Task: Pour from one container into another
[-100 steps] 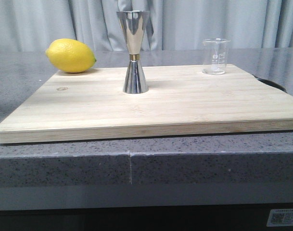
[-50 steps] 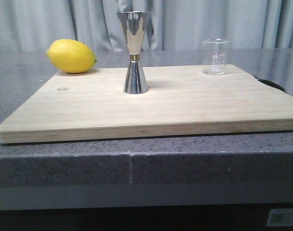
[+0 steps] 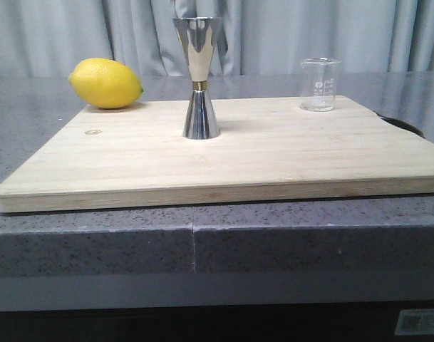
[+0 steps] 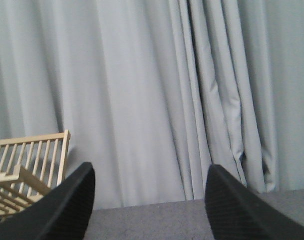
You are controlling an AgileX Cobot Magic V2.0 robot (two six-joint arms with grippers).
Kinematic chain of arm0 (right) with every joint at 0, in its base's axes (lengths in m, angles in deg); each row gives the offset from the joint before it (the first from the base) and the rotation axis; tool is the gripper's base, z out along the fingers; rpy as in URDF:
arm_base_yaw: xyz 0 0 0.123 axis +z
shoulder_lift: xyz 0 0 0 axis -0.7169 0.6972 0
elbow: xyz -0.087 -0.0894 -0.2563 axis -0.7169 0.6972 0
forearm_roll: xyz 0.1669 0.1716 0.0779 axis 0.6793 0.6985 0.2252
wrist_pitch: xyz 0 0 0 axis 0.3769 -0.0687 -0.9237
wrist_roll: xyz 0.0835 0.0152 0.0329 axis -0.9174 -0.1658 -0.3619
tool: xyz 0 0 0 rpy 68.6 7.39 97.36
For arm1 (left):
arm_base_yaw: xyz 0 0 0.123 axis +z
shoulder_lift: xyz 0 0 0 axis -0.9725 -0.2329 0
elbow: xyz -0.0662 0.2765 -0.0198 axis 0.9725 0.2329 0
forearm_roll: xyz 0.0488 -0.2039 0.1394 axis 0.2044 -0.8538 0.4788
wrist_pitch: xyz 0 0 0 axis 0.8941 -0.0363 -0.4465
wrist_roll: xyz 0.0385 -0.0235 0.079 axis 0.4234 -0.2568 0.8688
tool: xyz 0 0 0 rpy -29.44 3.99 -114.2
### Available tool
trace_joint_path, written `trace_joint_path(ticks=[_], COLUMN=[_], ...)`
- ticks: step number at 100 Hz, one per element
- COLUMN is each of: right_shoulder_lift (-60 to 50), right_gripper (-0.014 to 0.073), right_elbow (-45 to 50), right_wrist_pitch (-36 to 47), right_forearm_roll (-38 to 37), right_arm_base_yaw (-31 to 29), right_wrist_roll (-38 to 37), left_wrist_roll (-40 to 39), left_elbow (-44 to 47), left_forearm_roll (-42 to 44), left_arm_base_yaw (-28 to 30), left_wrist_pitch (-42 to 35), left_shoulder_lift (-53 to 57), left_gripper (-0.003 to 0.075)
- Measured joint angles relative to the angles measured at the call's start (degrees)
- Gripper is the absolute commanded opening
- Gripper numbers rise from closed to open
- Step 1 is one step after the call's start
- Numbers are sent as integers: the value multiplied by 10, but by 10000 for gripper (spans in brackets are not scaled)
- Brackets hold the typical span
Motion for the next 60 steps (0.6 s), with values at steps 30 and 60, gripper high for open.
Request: trace_joint_path(ticks=[30, 60], right_shoulder_lift=[-47, -139], right_gripper=[181, 181], right_elbow=[0, 80], right_wrist_pitch=[-95, -78], right_forearm_roll=[0, -4], right_arm_base_yaw=[0, 0], right_wrist_roll=[0, -3], left_wrist_roll=[-10, -14], left_elbow=[161, 217], left_forearm_roll=[-26, -30], left_arm_base_yaw=[0, 0], left_wrist_pitch=[-7, 7], left_shoulder_lift=[79, 95], left_gripper=[419, 419])
